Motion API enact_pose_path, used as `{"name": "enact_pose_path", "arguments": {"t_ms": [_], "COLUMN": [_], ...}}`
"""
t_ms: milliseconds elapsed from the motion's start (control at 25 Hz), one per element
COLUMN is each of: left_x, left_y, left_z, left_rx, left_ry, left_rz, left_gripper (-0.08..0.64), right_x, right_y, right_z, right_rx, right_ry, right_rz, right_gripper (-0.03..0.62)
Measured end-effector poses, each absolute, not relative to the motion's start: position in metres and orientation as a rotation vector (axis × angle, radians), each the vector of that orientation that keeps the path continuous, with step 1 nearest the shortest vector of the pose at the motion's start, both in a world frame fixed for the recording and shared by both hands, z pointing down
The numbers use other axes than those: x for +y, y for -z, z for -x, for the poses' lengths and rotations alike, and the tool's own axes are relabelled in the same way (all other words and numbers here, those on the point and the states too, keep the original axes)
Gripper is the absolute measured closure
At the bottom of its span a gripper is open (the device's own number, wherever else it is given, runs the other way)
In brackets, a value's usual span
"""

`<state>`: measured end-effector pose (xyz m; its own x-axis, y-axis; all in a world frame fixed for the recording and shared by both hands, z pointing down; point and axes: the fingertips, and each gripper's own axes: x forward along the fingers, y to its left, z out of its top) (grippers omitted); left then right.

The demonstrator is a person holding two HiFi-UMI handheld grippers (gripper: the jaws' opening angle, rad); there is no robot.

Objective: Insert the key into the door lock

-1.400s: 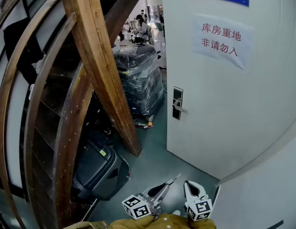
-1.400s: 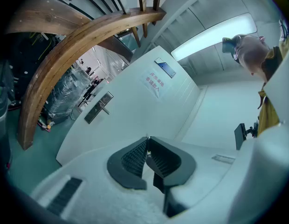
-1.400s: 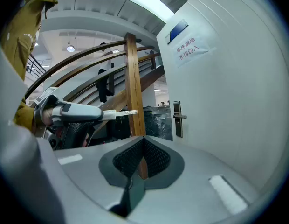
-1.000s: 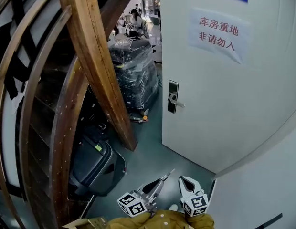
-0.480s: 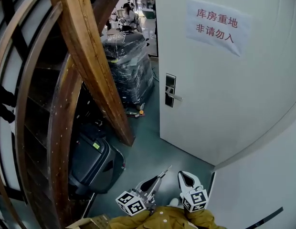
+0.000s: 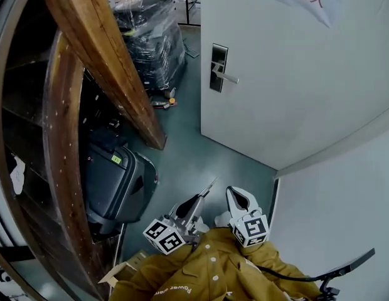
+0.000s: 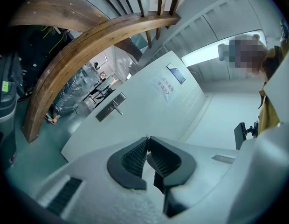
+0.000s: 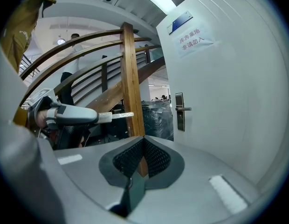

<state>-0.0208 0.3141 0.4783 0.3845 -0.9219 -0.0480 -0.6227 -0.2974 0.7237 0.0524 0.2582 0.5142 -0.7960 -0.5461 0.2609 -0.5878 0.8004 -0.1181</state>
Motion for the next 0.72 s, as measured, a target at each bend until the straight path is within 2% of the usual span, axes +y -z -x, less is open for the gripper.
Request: {"name": "enact_pose_path", "arguments": {"t_ms": [320, 720], "left_x": [0.261, 0.102], "left_y": [-0.485, -0.486], "left_z": [0.045, 0.057], "left_rx": [-1.299, -1.347], "left_ry": [0.593, 0.602], "left_rz": [-2.011, -1.949], "left_gripper": [0.535, 0.535], "right_x": [0.207, 0.041], "right_y": [-0.515, -0.504], "right_z": [-0.030, -0.019], "right_rx": [-2.758, -2.811], "right_ry": [-0.297, -0.290], "right_rz": [-0.919, -0.880], "right_gripper": [0.586, 0.586]}}
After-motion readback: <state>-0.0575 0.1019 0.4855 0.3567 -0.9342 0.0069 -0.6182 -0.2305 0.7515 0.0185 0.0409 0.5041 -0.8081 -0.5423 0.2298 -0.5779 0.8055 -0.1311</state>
